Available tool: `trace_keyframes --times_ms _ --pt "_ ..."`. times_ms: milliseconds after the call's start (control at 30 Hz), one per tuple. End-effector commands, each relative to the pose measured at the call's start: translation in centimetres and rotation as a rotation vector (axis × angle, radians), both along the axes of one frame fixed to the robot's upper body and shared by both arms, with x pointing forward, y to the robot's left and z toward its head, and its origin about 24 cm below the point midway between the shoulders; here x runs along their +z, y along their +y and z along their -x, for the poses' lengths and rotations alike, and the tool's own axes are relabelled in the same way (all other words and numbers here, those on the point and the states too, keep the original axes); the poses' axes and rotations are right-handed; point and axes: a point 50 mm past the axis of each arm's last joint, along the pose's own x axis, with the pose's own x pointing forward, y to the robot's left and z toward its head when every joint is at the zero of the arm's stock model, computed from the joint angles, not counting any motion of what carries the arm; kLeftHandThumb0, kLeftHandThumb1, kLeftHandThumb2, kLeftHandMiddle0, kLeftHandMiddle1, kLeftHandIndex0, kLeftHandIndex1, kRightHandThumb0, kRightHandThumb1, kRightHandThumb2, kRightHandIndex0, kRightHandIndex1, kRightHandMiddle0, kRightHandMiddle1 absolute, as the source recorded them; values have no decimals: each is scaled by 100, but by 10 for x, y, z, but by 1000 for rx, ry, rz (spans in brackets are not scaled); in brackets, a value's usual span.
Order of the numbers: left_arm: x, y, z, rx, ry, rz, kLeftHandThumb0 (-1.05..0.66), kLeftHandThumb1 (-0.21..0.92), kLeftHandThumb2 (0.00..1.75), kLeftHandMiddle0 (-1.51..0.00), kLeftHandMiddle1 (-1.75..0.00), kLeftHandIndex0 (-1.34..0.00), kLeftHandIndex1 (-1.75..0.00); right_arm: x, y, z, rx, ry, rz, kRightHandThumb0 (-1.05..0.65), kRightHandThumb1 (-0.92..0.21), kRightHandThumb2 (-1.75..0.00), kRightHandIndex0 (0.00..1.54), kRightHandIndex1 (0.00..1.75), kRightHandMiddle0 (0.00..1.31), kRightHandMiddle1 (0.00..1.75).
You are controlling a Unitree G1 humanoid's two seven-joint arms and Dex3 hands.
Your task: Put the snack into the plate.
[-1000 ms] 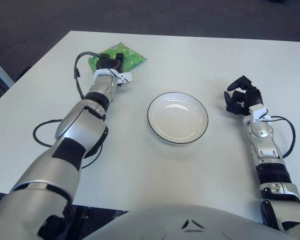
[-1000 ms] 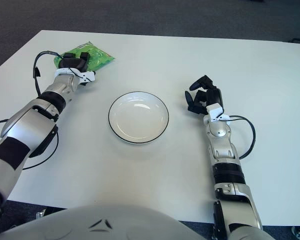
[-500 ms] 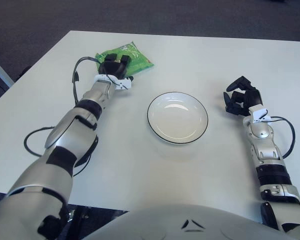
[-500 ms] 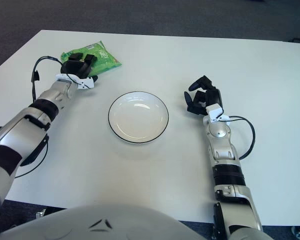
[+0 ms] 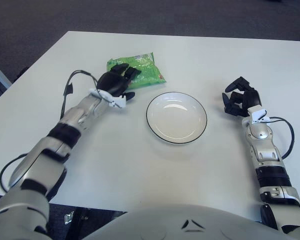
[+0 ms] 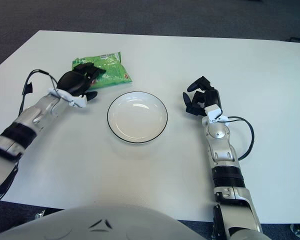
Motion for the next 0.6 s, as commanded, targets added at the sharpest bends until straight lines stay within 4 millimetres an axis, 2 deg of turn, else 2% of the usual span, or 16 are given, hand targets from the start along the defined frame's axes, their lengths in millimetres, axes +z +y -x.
trace_keyframes --times_ms 0,567 --pt "-1 13 13 -9 20 19 -97 92 119 -37 -23 0 -84 -54 3 26 -15 264 -13 -41 -57 -100 101 175 42 175" --pt "17 21 43 -30 -25 42 -102 92 119 -43 -24 0 -91 -54 2 26 -15 266 -8 -41 -56 -101 103 175 43 175"
